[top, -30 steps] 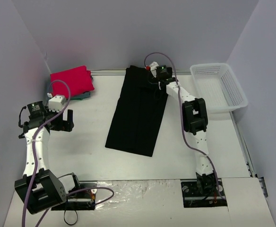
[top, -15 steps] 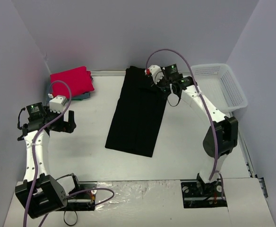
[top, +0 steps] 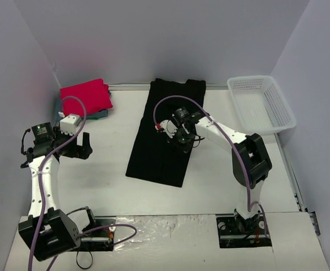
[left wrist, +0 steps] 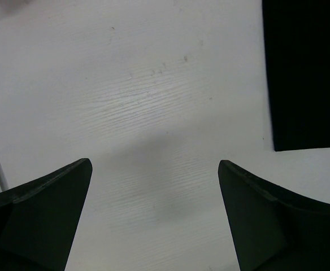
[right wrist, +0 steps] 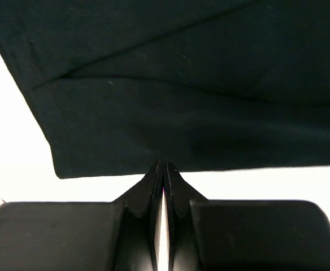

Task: Fold and stack the t-shirts
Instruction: Rotate the tshirt 90 degrees

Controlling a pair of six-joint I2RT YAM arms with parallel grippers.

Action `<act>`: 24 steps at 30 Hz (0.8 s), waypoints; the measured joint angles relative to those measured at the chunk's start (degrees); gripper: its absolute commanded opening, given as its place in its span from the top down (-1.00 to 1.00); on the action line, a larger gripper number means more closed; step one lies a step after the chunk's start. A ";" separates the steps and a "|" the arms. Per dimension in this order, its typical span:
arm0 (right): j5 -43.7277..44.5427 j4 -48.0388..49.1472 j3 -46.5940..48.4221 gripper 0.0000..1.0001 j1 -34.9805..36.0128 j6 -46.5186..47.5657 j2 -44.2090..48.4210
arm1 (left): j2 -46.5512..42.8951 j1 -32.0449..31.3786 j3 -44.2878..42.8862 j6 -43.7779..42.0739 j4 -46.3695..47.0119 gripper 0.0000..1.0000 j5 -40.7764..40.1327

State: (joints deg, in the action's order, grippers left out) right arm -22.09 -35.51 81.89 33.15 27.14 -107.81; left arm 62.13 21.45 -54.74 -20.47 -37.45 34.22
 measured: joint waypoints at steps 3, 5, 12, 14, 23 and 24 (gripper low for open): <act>-0.55 0.02 0.00 1.00 1.09 0.46 -1.01 | 0.00 0.00 0.00 -0.11 0.00 -0.89 0.07; -0.79 0.04 0.00 1.00 1.46 0.85 -2.69 | 0.00 0.00 0.00 -0.11 0.00 -0.89 0.09; -1.11 -0.22 0.90 1.00 1.73 1.84 -9.51 | 0.00 0.00 0.00 -0.17 -0.04 -0.89 0.13; -1.31 -0.50 1.42 1.00 1.66 1.90 -9.99 | 0.00 0.00 0.00 -0.24 -0.07 -0.89 0.17; -3.85 -1.01 1.92 1.00 -0.63 2.32 -10.84 | 0.00 0.00 0.00 -0.52 -0.07 -0.89 0.55; -4.57 -1.01 1.92 1.00 -1.27 2.29 -10.93 | 0.00 0.00 0.00 -0.55 -0.07 -0.89 0.55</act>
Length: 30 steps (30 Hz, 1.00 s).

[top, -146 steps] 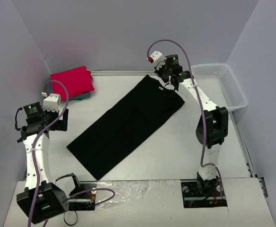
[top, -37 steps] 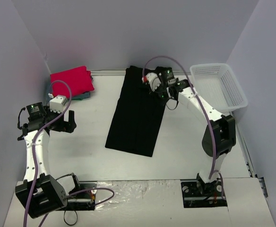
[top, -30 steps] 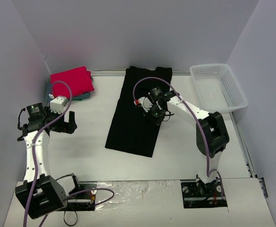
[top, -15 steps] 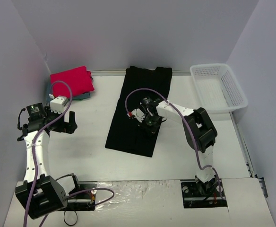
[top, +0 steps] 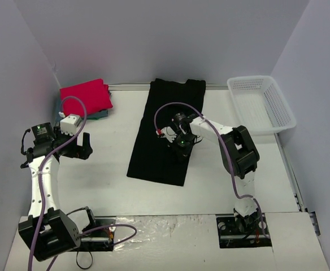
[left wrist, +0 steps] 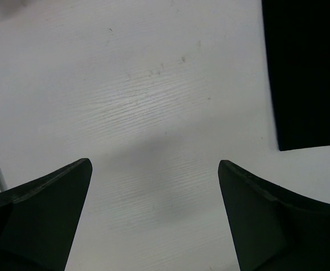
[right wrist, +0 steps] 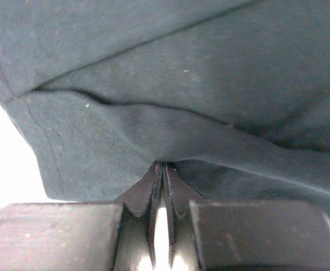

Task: Fold and stack the t-shirts
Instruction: Rotate the tshirt 90 degrees

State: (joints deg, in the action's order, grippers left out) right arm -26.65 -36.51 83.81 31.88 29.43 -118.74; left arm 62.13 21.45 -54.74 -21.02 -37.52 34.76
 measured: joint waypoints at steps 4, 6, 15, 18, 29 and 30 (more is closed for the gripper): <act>-1.33 0.00 0.00 1.00 -3.50 0.00 -0.15 | 0.04 0.00 0.00 -0.02 0.00 -0.89 0.44; -1.38 0.02 0.00 1.00 -5.01 0.04 -0.15 | 0.17 0.00 0.00 -0.02 0.00 -0.89 0.70; -0.35 -0.28 1.25 1.00 -7.96 0.28 -0.74 | 1.05 -1.18 0.00 -0.04 -0.15 -0.89 1.22; 0.48 -0.33 1.60 1.00 -7.96 0.39 -0.83 | 1.05 -1.64 0.00 -0.09 -0.20 -0.89 1.22; 1.29 -0.17 1.44 0.75 -9.25 1.14 -0.37 | 1.03 -5.55 0.00 -1.36 -1.05 -0.89 1.33; 0.81 -0.37 1.07 0.62 -9.38 1.86 -0.02 | 1.01 -5.86 0.00 -1.51 -1.38 -0.89 1.38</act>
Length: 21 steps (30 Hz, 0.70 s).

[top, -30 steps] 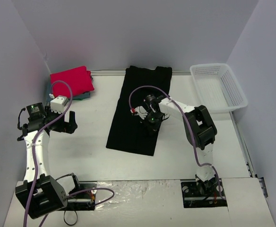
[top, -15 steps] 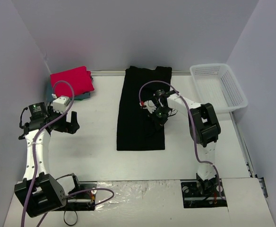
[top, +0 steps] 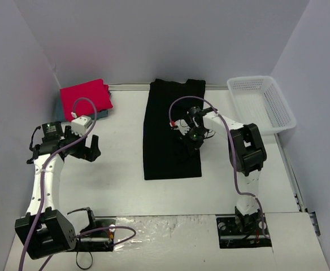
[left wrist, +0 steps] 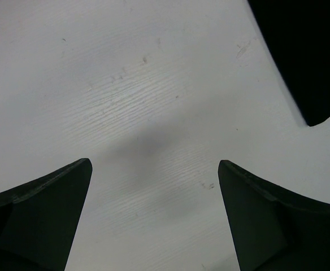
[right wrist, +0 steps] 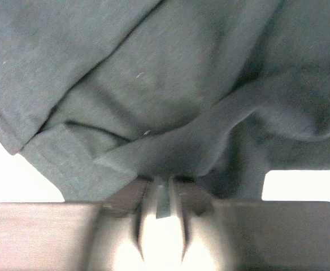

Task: Fold and stack the t-shirts
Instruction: Rotate the tshirt 90 degrees

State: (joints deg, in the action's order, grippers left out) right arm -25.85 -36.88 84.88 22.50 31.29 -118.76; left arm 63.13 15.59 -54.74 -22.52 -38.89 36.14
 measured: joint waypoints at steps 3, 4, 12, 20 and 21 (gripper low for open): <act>-0.63 -1.49 -2.47 0.36 -0.33 2.03 2.12 | -0.02 -1.40 -0.11 -0.87 -0.85 -0.89 0.00; -0.87 -2.10 -3.52 0.32 -0.42 2.54 3.08 | -0.02 -2.16 -0.24 -1.25 -1.29 -0.89 -0.11; -5.99 -7.78 -10.12 -0.33 -1.38 7.32 18.21 | 0.81 -19.39 -4.48 -4.74 -4.13 -0.89 -6.34; -12.68 -8.66 -15.87 -0.44 -12.57 11.08 24.59 | 5.22 -36.00 -9.20 -8.02 -5.68 -0.89 -14.64; -12.90 -8.70 -16.46 -0.43 -14.27 11.08 23.98 | 5.73 -38.80 -8.85 -8.46 -5.35 -0.89 -16.48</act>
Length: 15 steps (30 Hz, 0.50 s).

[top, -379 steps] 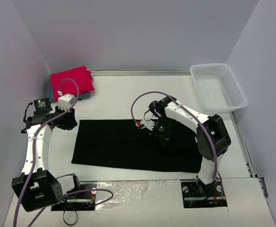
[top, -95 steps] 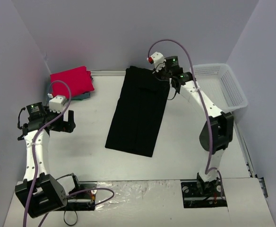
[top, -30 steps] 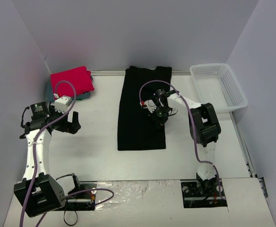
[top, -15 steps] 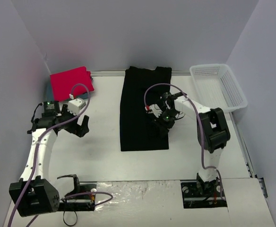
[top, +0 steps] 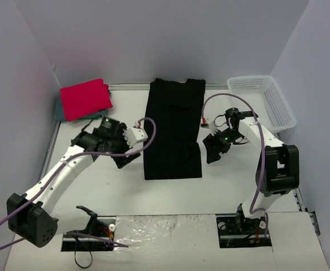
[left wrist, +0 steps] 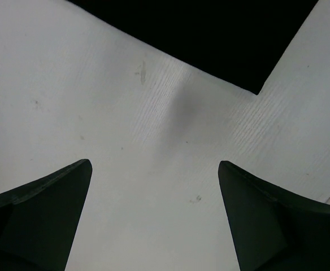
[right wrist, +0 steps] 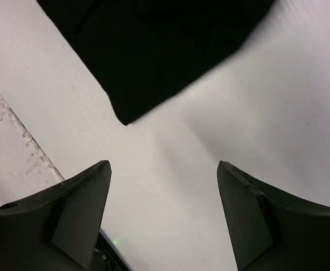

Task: Fold and stack the t-shirts
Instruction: Rotate the tshirt 90 degrees, then grab the bottom of the folded rectangular tshirt with both arms

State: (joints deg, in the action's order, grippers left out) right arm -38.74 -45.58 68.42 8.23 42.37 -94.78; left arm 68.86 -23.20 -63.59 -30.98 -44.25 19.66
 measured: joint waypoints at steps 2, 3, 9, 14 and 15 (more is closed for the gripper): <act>-0.63 0.15 -0.70 -0.43 -3.58 -0.15 -1.31 | 0.46 -5.86 2.08 -0.59 1.99 -0.89 -3.52; -0.79 0.39 -0.92 -0.42 -5.01 -0.33 -1.68 | 0.63 -8.41 3.43 -0.98 2.62 -0.89 -5.07; -1.86 3.19 -1.49 -0.29 -9.68 -2.38 -1.64 | 1.92 -18.86 10.12 -3.19 6.38 -0.89 -13.42; -1.81 4.74 -2.01 -0.27 -10.84 -4.00 -1.66 | 3.91 -24.04 11.67 -3.56 9.51 -0.89 -16.61; -1.77 4.90 -2.05 -0.27 -10.88 -4.31 -1.66 | 4.46 -24.92 11.67 -3.56 10.23 -0.89 -16.87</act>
State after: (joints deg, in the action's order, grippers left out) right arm -40.51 -40.69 66.37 -2.66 38.06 -96.44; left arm 73.32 -48.12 -51.92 -34.54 -34.02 2.79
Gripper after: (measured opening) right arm 0.636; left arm 0.945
